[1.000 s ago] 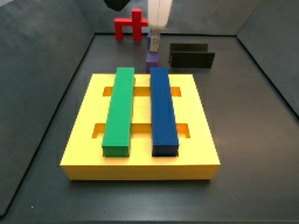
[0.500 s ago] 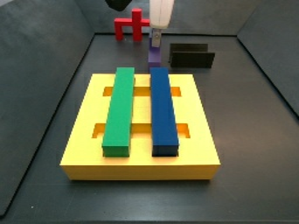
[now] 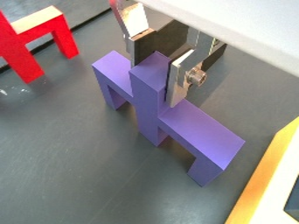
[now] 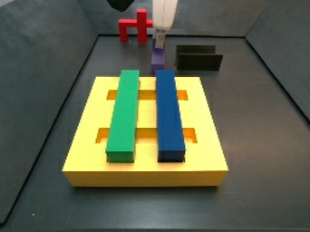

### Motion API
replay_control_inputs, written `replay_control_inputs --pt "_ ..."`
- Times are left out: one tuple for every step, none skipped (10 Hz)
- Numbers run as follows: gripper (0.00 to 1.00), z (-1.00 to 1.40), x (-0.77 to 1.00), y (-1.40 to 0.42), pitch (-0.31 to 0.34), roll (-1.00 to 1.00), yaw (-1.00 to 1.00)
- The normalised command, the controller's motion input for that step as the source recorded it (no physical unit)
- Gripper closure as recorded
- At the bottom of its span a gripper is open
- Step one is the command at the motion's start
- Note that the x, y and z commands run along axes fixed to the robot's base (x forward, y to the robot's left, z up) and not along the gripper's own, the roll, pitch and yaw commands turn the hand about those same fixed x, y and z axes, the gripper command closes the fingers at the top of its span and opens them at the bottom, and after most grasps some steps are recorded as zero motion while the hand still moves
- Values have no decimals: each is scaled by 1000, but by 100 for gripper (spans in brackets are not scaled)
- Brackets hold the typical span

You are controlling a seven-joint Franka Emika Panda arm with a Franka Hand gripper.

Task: Pick up the purple object. Move up. Move to above the board. Insert the purple object.
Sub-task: Pick up the purple object, then move up.

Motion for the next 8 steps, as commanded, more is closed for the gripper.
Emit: replay_control_inputs --pt "100 0 0 0 0 0 0" --pt "100 0 0 0 0 0 0" --pt "100 0 0 0 0 0 0" --pt "100 0 0 0 0 0 0" --pt "100 0 0 0 0 0 0" --pt "100 0 0 0 0 0 0" --pt "100 833 0 0 0 0 0" --pt "100 801 -36 -78 23 -5 -39"
